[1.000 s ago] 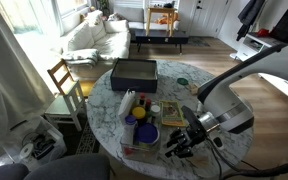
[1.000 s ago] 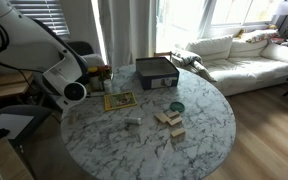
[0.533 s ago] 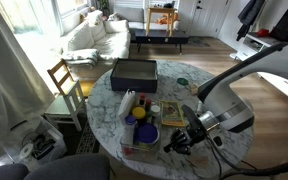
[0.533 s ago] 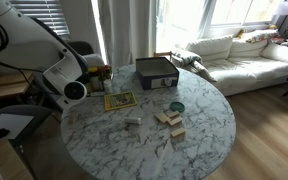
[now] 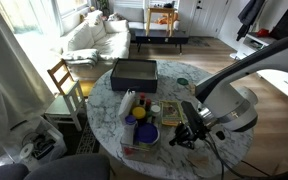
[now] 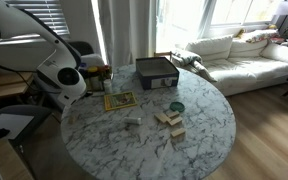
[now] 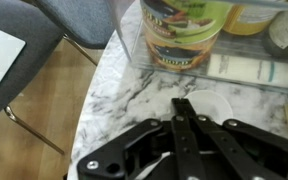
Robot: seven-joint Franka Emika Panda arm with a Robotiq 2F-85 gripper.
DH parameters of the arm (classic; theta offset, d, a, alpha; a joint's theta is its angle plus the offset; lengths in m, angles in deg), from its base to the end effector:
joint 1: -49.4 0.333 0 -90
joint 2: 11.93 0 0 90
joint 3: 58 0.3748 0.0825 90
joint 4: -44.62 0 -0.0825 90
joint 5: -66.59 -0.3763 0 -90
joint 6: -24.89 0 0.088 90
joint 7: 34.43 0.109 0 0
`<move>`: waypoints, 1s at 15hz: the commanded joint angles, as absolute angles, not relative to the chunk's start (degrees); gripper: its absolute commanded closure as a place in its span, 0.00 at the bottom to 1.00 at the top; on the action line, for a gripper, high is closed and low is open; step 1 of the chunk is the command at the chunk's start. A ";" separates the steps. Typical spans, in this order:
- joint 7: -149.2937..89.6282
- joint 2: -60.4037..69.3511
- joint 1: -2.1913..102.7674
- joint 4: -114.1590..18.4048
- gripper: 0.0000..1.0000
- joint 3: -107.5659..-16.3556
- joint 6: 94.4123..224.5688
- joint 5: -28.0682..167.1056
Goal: Pick up the measuring cup with a wooden block from the white bottle to and put it on the table
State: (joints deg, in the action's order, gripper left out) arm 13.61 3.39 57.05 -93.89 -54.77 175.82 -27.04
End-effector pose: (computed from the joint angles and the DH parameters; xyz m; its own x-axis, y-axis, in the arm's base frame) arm 0.4740 0.0671 0.2466 -0.4476 -0.6211 -0.6433 -0.8375 0.5433 0.0581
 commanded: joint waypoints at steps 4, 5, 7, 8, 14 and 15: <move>19.40 0.79 58.58 -97.70 0.99 -54.70 184.46 -16.79; 20.68 0.20 58.79 -98.41 0.99 -55.21 184.33 -14.97; 22.60 -0.58 58.69 -99.24 0.73 -55.41 185.32 -12.72; 22.28 -1.41 58.11 -99.69 0.72 -55.01 185.26 -12.33; 24.40 -10.19 58.07 -105.48 0.28 -56.83 184.82 -1.45; 24.75 -11.88 58.12 -106.48 0.21 -57.12 185.10 2.09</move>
State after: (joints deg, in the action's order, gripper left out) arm 22.72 -4.61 58.03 -101.28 -56.06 185.49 -5.68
